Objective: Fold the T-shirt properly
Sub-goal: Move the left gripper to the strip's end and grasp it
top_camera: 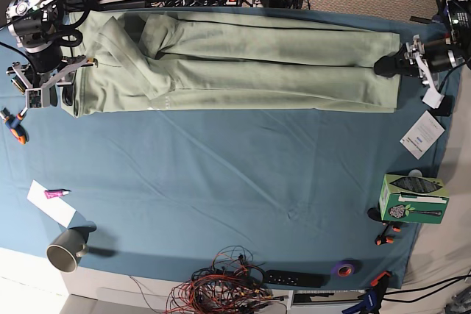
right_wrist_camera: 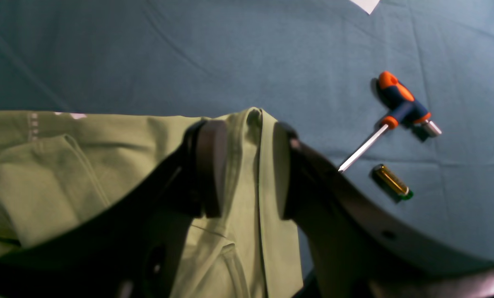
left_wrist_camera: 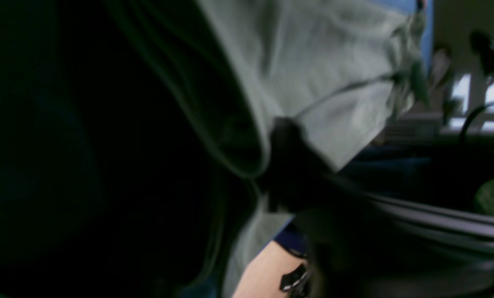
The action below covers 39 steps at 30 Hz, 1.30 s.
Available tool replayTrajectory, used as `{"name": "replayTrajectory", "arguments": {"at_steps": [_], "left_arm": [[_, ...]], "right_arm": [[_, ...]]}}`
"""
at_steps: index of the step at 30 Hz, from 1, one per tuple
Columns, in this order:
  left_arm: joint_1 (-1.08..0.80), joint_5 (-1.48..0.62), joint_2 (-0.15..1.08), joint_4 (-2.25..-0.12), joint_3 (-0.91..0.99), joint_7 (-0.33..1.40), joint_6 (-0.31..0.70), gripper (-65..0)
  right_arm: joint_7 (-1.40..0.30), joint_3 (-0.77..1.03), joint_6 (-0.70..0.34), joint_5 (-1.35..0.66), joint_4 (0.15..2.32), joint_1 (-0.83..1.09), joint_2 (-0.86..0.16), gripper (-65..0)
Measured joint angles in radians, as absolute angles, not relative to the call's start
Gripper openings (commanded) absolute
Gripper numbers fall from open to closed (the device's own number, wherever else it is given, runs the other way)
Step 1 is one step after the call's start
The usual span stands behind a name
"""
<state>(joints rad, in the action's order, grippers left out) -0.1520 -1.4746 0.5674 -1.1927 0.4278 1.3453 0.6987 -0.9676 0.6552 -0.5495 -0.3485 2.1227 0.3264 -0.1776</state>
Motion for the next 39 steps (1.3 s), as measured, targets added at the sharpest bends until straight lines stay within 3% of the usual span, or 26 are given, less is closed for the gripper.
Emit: {"name": "replayTrajectory", "arguments": {"at_steps": [7,15,23,32,39], "left_arm": [[-0.134,-1.447,0.556,-1.24,0.427,1.406,0.693,-65.0],[-0.131,-1.454,0.452,-1.66,0.413,1.406,0.696,-65.0],[-0.13,-1.448,0.36,-1.784,0.089,1.412,0.697,-65.0],[-0.057,-1.016,0.21,-1.781,-0.184,1.175,0.692,-65.0],[-0.035,-0.868,0.145,-1.758,-0.282,1.098,0.69,-65.0]], "right_arm": [[-0.968,0.655,-0.55,-0.348,2.123,0.327,-0.177,-45.3],[-0.963,0.656,-0.549,-0.349,2.123,0.324,-0.116,-45.3],[-0.964,0.656,-0.55,-0.348,2.123,0.324,-0.116,-45.3],[-0.964,0.656,-0.55,-0.348,2.123,0.324,-0.116,-45.3],[-0.964,0.656,-0.55,-0.348,2.123,0.324,-0.116,-45.3]]}}
